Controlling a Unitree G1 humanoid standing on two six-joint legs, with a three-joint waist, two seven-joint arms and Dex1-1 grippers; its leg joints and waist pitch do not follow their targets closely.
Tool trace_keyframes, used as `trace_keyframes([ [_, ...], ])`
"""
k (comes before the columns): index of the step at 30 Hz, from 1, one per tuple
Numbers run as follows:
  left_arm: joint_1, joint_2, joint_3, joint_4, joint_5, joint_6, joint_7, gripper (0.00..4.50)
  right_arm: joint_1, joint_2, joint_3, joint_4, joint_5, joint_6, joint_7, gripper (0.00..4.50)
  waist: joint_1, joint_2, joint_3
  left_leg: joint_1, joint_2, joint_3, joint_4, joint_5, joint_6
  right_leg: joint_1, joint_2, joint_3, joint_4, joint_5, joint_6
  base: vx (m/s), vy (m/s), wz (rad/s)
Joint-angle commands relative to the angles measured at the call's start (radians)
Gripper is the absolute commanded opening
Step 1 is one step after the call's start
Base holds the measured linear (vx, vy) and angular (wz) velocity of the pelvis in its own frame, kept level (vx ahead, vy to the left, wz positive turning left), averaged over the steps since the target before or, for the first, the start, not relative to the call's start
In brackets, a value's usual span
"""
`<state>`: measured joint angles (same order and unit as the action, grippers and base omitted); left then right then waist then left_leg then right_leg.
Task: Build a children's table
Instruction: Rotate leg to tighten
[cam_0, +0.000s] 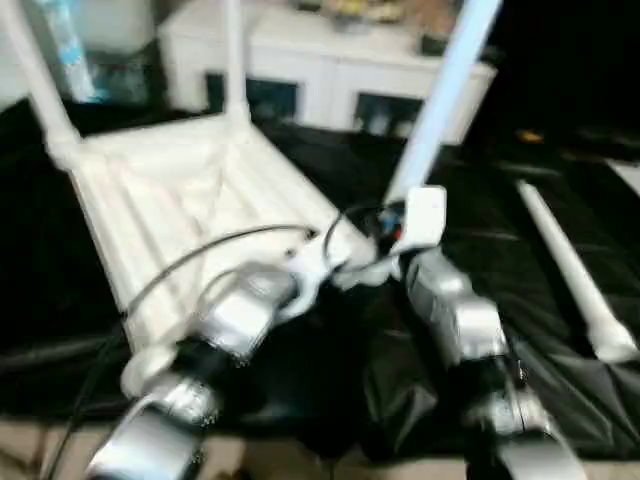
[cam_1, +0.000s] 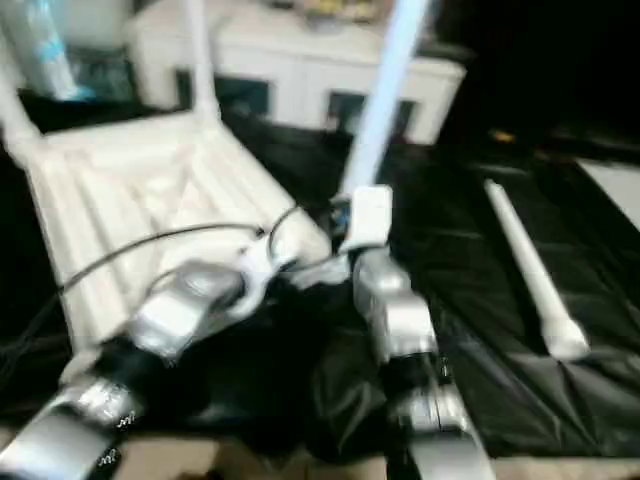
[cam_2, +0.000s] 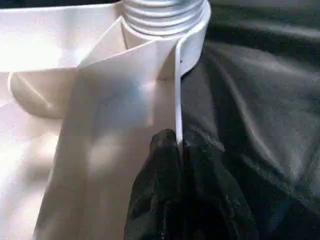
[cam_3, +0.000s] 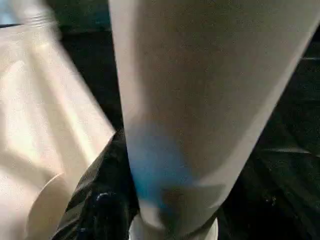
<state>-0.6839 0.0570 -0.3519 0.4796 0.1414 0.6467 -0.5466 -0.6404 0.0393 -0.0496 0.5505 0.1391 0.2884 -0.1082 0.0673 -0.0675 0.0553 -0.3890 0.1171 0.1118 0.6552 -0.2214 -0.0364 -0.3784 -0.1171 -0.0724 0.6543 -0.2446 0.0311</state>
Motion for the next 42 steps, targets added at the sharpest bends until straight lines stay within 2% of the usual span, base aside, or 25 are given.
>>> trace_keyframes([
  [1,-0.061,-0.052,0.031,-0.025,-0.003,0.023,0.062,0.0,0.033,0.016,-0.036,0.144,-0.012,0.017,-0.086,1.85,-0.056,0.032,-0.041,0.039,0.138,-0.071,-0.151,-0.294,-0.222,-0.02,0.005,0.034,-0.056,-0.186,-0.127,0.036,0.1,-0.31],
  [2,-0.063,-0.06,0.033,-0.027,-0.003,0.03,0.067,0.0,0.029,0.018,-0.043,0.153,-0.011,0.013,-0.096,1.85,-0.054,0.041,-0.05,0.051,0.128,-0.071,-0.152,-0.361,-0.246,-0.016,0.001,0.033,-0.055,-0.089,-0.133,-0.03,0.059,0.19],
  [3,-0.063,-0.065,0.035,-0.028,-0.004,0.033,0.069,0.0,0.027,0.019,-0.046,0.157,-0.009,0.011,-0.099,1.85,-0.062,0.032,-0.051,0.055,0.109,-0.046,-0.152,-0.393,-0.219,-0.014,-0.005,0.034,-0.08,0.0,-0.157,-0.03,0.059,0.19],
  [4,-0.063,-0.069,0.035,-0.03,-0.005,0.039,0.074,0.0,0.022,0.019,-0.049,0.164,-0.01,0.007,-0.104,1.85,-0.064,0.026,-0.049,0.047,0.105,-0.038,-0.152,-0.376,-0.192,-0.005,-0.015,0.038,-0.089,0.014,-0.163,0.0,0.0,0.0],
  [5,-0.066,-0.083,0.038,-0.035,-0.011,0.057,0.089,0.0,0.007,0.022,-0.057,0.188,-0.015,-0.007,-0.12,1.85,-0.061,0.017,-0.051,0.029,0.1,-0.026,-0.152,-0.326,-0.143,0.014,-0.034,0.046,-0.099,0.014,-0.176,0.0,0.0,0.0],
  [6,-0.065,-0.09,0.039,-0.038,-0.014,0.066,0.096,0.0,-0.002,0.024,-0.062,0.202,-0.018,-0.013,-0.127,1.85,-0.051,0.013,-0.056,0.024,0.098,-0.014,-0.15,-0.247,-0.096,0.024,-0.047,0.052,-0.104,0.036,-0.189,0.0,0.0,0.0],
  [7,-0.064,-0.091,0.04,-0.04,-0.015,0.069,0.099,0.0,-0.005,0.025,-0.063,0.206,-0.019,-0.014,-0.128,1.85,-0.051,0.009,-0.054,0.02,0.099,-0.009,-0.15,-0.221,-0.076,0.026,-0.049,0.055,-0.106,0.041,-0.194,0.0,0.0,0.0],
  [9,-0.066,-0.095,0.045,-0.034,-0.011,0.077,0.11,0.0,-0.018,0.026,-0.066,0.235,-0.019,-0.031,-0.135,1.85,-0.045,0.01,-0.052,0.015,0.102,0.0,-0.15,-0.187,-0.039,0.03,-0.054,0.058,-0.11,0.024,-0.2,0.0,0.0,0.0],
  [12,-0.07,-0.092,0.054,-0.028,-0.009,0.084,0.115,0.0,-0.033,0.027,-0.063,0.266,-0.023,-0.052,-0.132,1.85,-0.041,0.005,-0.054,0.02,0.108,0.016,-0.148,-0.165,-0.013,0.027,-0.052,0.06,-0.112,-0.003,-0.203,0.0,0.0,0.0],
  [16,-0.071,-0.089,0.058,-0.031,-0.009,0.088,0.118,0.0,-0.044,0.03,-0.057,0.272,-0.023,-0.067,-0.107,1.85,-0.04,0.003,-0.053,0.023,0.11,0.024,-0.151,-0.172,-0.005,0.025,-0.05,0.061,-0.115,-0.032,-0.202,0.0,0.0,0.0],
  [18,-0.064,-0.076,0.051,-0.041,-0.008,0.082,0.11,0.0,-0.043,0.039,-0.067,0.251,0.003,-0.077,-0.06,2.41,-0.04,0.002,-0.054,0.024,0.112,0.027,-0.151,-0.173,-0.006,0.025,-0.048,0.062,-0.115,-0.038,-0.201,0.0,0.0,0.0],
  [21,-0.054,-0.054,0.035,-0.055,-0.004,0.064,0.086,0.0,-0.039,0.04,-0.069,0.235,0.016,-0.078,-0.035,2.57,-0.04,0.004,-0.054,0.027,0.116,0.031,-0.152,-0.166,-0.009,0.022,-0.045,0.062,-0.112,-0.026,-0.205,0.0,0.0,0.0],
  [24,-0.034,-0.021,0.029,-0.091,-0.01,0.05,0.047,0.0,-0.02,0.023,-0.052,0.167,0.023,-0.062,0.02,2.95,-0.036,0.003,-0.06,0.028,0.115,0.035,-0.146,-0.092,0.006,0.028,-0.042,0.06,-0.1,0.077,-0.223,0.0,0.0,0.0],
  [27,-0.019,0.01,0.021,-0.114,-0.012,0.035,0.012,0.0,0.004,0.0,-0.039,0.081,0.033,-0.044,0.082,3.14,-0.034,0.012,-0.062,0.027,0.112,0.04,-0.139,-0.045,0.033,0.032,-0.042,0.062,-0.096,0.149,-0.247,0.0,0.0,0.0],
  [28,-0.018,0.012,0.021,-0.116,-0.013,0.035,0.01,0.0,0.007,-0.002,-0.037,0.073,0.033,-0.044,0.088,3.25,-0.033,0.01,-0.063,0.028,0.113,0.042,-0.138,-0.037,0.039,0.032,-0.043,0.062,-0.095,0.158,-0.252,0.0,0.0,0.0],
  [31,-0.006,0.032,0.016,-0.135,-0.023,0.024,-0.022,0.0,0.047,-0.031,-0.005,-0.045,0.038,-0.031,0.175,3.51,-0.027,0.012,-0.065,0.025,0.113,0.044,-0.131,0.009,0.065,0.037,-0.045,0.063,-0.089,0.2,-0.273,0.0,0.0,0.0],
  [32,0.002,0.049,0.006,-0.145,-0.028,-0.009,-0.049,0.0,0.07,-0.046,0.009,-0.099,0.047,-0.022,0.213,3.59,-0.024,0.015,-0.067,0.027,0.114,0.044,-0.129,0.026,0.076,0.035,-0.044,0.063,-0.087,0.222,-0.28,0.0,0.0,0.0],
  [34,0.007,0.061,-0.002,-0.151,-0.032,-0.034,-0.067,0.0,0.085,-0.056,0.018,-0.134,0.053,-0.015,0.238,3.8,-0.023,0.012,-0.066,0.026,0.114,0.046,-0.128,0.038,0.093,0.033,-0.041,0.063,-0.084,0.237,-0.288,0.0,0.0,0.0],
  [35,0.032,0.097,-0.01,-0.175,-0.051,-0.05,-0.124,0.0,0.14,-0.104,0.048,-0.244,0.078,0.021,0.323,3.88,-0.022,0.015,-0.065,0.026,0.113,0.045,-0.128,0.031,0.093,0.034,-0.041,0.062,-0.085,0.225,-0.291,0.0,0.0,0.0],
  [37,0.063,0.149,-0.027,-0.203,-0.066,-0.091,-0.204,0.0,0.199,-0.164,0.075,-0.358,0.113,0.086,0.414,3.95,-0.015,0.016,-0.064,0.026,0.118,0.044,-0.129,0.019,0.097,0.036,-0.043,0.064,-0.085,0.215,-0.286,0.0,0.0,0.0],
  [38,0.081,0.185,-0.04,-0.218,-0.07,-0.127,-0.253,0.0,0.229,-0.201,0.088,-0.421,0.138,0.141,0.466,4.24,-0.011,0.014,-0.063,0.026,0.116,0.043,-0.128,0.014,0.105,0.039,-0.038,0.064,-0.088,0.205,-0.279,0.0,0.0,0.0],
  [39,0.081,0.185,-0.04,-0.218,-0.07,-0.127,-0.253,0.0,0.229,-0.201,0.088,-0.421,0.138,0.141,0.466,4.3,-0.011,0.016,-0.061,0.026,0.119,0.045,-0.131,0.006,0.099,0.035,-0.04,0.065,-0.087,0.188,-0.284,0.0,0.0,0.0],
  [40,0.101,0.228,-0.044,-0.238,-0.077,-0.147,-0.302,0.0,0.278,-0.282,0.115,-0.507,0.177,0.204,0.568,4.3,-0.012,0.019,-0.059,0.026,0.117,0.045,-0.132,-0.014,0.09,0.032,-0.039,0.064,-0.088,0.16,-0.287,0.0,0.0,0.0],
  [41,0.11,0.246,-0.048,-0.247,-0.08,-0.168,-0.327,0.0,0.296,-0.313,0.124,-0.537,0.193,0.226,0.606,4.41,-0.006,0.018,-0.056,0.032,0.121,0.046,-0.135,-0.068,0.076,0.032,-0.039,0.065,-0.095,0.096,-0.277,0.0,0.0,0.0],
  [42,0.118,0.259,-0.051,-0.258,-0.09,-0.178,-0.354,0.0,0.309,-0.339,0.132,-0.557,0.207,0.241,0.641,4.41,-0.005,0.019,-0.054,0.031,0.121,0.045,-0.138,-0.089,0.068,0.031,-0.04,0.066,-0.099,0.065,-0.274,0.0,0.0,0.0],
])
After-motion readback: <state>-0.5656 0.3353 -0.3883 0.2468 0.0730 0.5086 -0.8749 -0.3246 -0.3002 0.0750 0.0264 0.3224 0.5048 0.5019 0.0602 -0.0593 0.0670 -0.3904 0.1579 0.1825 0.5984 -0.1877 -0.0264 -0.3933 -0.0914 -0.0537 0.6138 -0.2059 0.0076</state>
